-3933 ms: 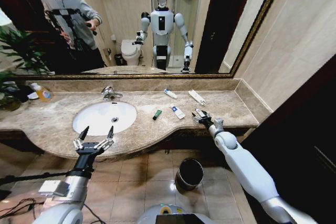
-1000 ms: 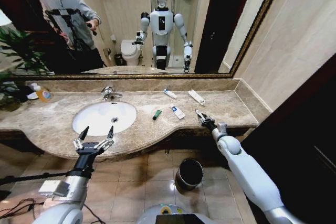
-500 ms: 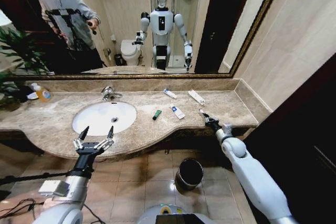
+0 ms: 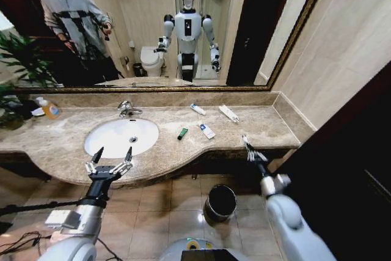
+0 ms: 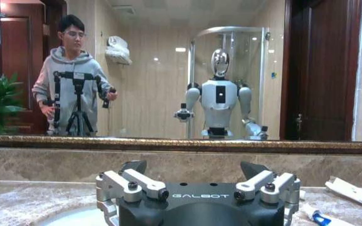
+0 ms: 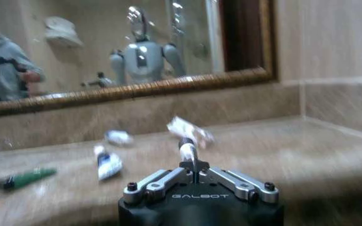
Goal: Pick up the trash from the sink and place it in the trash bin.
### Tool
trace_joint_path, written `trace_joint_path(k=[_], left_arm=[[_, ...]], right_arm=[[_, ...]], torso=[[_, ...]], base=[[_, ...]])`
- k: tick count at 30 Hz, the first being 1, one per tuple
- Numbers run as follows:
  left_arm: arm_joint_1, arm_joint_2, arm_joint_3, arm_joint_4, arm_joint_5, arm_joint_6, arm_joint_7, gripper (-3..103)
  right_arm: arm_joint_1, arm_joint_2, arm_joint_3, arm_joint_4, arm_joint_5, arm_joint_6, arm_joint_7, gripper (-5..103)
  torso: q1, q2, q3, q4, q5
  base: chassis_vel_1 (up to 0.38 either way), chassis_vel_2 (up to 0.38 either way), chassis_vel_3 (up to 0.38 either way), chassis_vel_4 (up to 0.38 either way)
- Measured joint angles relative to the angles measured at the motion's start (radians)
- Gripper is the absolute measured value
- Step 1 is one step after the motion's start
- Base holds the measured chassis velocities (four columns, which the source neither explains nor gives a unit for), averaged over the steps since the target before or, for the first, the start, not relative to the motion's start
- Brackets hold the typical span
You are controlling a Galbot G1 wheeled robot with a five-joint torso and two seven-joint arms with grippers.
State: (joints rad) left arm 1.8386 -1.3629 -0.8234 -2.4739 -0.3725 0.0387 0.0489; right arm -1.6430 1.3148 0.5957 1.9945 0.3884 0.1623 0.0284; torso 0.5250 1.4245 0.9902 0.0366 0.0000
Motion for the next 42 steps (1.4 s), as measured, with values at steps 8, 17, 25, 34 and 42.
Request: trace_joint_path(k=[8, 17, 25, 34, 42], left_arm=[[0.000, 0.000, 0.000, 0.000, 0.000, 0.000, 0.000, 100], [0.000, 0.000, 0.000, 0.000, 0.000, 0.000, 0.000, 100], [0.000, 0.000, 0.000, 0.000, 0.000, 0.000, 0.000, 100], [0.000, 0.000, 0.000, 0.000, 0.000, 0.000, 0.000, 100], [0.000, 0.000, 0.000, 0.000, 0.000, 0.000, 0.000, 100]], right_arm=[[-0.088, 0.096, -0.019, -0.161, -0.090, 0.089, -0.030, 0], [0.175, 0.131, -0.078, -0.767, -0.295, 0.140, -0.068, 0], [0.351, 0.138, -0.092, -1.002, -0.394, 0.106, -0.084, 0], [0.445, 0.158, -0.103, -1.121, -0.437, 0.106, -0.090, 0], [0.489, 0.181, -0.098, -1.177, -0.478, 0.123, -0.085, 4]], torso=[[0.000, 0.000, 0.000, 0.0000, -0.0002], [0.000, 0.000, 0.000, 0.0002, 0.0000], [0.000, 0.000, 0.000, 0.0003, 0.0000], [0.000, 0.000, 0.000, 0.0002, -0.0001], [0.000, 0.000, 0.000, 0.0002, -0.0001]], base=[[0.000, 0.000, 0.000, 0.000], [0.000, 0.000, 0.000, 0.000], [0.000, 0.000, 0.000, 0.000], [0.000, 0.000, 0.000, 0.000], [0.000, 0.000, 0.000, 0.000]])
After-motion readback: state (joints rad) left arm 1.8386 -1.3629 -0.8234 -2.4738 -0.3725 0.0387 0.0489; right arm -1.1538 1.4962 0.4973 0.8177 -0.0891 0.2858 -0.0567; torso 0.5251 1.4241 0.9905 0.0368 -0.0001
